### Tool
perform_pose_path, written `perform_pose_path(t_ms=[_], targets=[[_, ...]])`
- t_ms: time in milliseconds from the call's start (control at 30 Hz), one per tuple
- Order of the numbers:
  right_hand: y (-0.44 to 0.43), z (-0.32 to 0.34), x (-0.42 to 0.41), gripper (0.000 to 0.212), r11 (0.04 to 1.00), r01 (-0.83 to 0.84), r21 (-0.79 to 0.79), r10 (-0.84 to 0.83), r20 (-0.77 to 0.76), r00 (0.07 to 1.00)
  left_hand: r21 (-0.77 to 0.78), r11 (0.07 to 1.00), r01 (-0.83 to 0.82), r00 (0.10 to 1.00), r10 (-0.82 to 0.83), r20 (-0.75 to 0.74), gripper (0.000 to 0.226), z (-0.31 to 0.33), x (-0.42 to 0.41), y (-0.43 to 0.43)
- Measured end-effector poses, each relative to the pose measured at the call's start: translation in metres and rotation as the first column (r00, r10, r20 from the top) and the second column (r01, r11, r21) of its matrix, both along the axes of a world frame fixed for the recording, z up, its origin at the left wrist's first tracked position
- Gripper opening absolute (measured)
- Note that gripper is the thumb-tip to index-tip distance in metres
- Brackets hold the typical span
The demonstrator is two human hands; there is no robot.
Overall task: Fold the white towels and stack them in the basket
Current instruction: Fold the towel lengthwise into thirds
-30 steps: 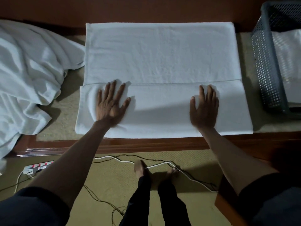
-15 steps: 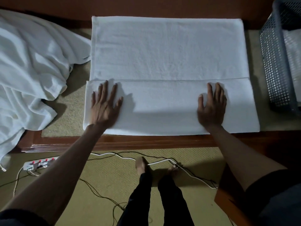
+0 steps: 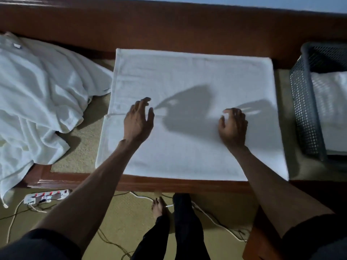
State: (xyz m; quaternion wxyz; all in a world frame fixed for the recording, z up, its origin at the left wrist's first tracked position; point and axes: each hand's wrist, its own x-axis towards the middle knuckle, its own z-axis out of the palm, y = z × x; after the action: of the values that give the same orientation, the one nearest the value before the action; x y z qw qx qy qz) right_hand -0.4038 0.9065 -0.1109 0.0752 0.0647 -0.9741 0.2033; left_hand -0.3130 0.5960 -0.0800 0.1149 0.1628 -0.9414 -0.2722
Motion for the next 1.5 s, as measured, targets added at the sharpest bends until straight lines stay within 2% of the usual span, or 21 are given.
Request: perform_pose_path(t_ms=[67,167,233,367,567,667,800,933,1033,1133,1200,1300,1367,1433,1500], targets=[[-0.014,0.015,-0.029,0.028,0.989,-0.144,-0.042,0.147,0.07,0.987,0.0,0.999,0.05,0.999,-0.05,0.002,0.034,0.01,-0.04,0.014],[-0.028,0.031,-0.079,0.032,0.969,-0.239,-0.062,0.245,0.107,0.964,-0.016,0.988,0.151,0.986,-0.15,0.078,0.038,0.017,-0.1,0.023],[-0.034,0.038,-0.116,0.035,0.959,-0.282,-0.01,0.279,0.171,0.945,-0.038,0.976,0.215,0.959,-0.204,0.197,0.046,0.017,-0.14,0.02],[-0.042,0.048,-0.185,0.048,0.912,-0.386,0.138,0.318,0.358,0.878,-0.09,0.96,0.263,0.898,-0.21,0.386,0.061,0.011,-0.206,0.004],[-0.052,0.037,-0.252,0.074,0.829,-0.497,0.257,0.349,0.456,0.818,-0.178,0.909,0.376,0.775,-0.204,0.599,0.075,-0.005,-0.258,-0.019],[-0.051,0.026,-0.258,0.082,0.818,-0.516,0.255,0.342,0.507,0.791,-0.213,0.898,0.385,0.773,-0.188,0.606,0.079,-0.012,-0.259,-0.019],[-0.048,0.022,-0.256,0.065,0.75,-0.513,0.418,0.347,0.412,0.842,-0.191,0.918,0.347,0.837,-0.212,0.505,0.073,-0.013,-0.257,-0.022],[-0.045,0.032,-0.26,0.059,0.702,-0.536,0.469,0.354,0.423,0.834,-0.157,0.901,0.405,0.822,-0.283,0.494,0.055,-0.007,-0.258,-0.027],[-0.038,0.046,-0.264,0.049,0.689,-0.568,0.451,0.378,0.444,0.812,-0.273,0.835,0.479,0.798,-0.283,0.532,0.044,0.005,-0.26,-0.029],[-0.024,0.06,-0.271,0.055,0.708,-0.562,0.428,0.308,0.529,0.791,-0.424,0.714,0.557,0.732,-0.181,0.657,0.049,0.021,-0.262,-0.038],[-0.011,0.068,-0.275,0.064,0.703,-0.549,0.452,0.231,0.585,0.777,-0.473,0.681,0.559,0.693,-0.071,0.718,0.057,0.029,-0.261,-0.049],[0.01,0.079,-0.277,0.077,0.714,-0.487,0.503,0.134,0.584,0.801,-0.423,0.778,0.464,0.649,0.027,0.76,0.057,0.037,-0.255,-0.068],[0.02,0.086,-0.274,0.085,0.721,-0.46,0.517,0.093,0.586,0.805,-0.365,0.855,0.368,0.65,0.044,0.759,0.056,0.04,-0.246,-0.08],[0.026,0.094,-0.265,0.103,0.783,-0.43,0.45,0.048,0.645,0.763,-0.256,0.927,0.275,0.684,-0.001,0.73,0.063,0.044,-0.232,-0.089],[0.03,0.102,-0.251,0.12,0.873,-0.359,0.332,0.031,0.695,0.719,-0.09,0.975,0.202,0.741,-0.092,0.665,0.079,0.054,-0.215,-0.09]])
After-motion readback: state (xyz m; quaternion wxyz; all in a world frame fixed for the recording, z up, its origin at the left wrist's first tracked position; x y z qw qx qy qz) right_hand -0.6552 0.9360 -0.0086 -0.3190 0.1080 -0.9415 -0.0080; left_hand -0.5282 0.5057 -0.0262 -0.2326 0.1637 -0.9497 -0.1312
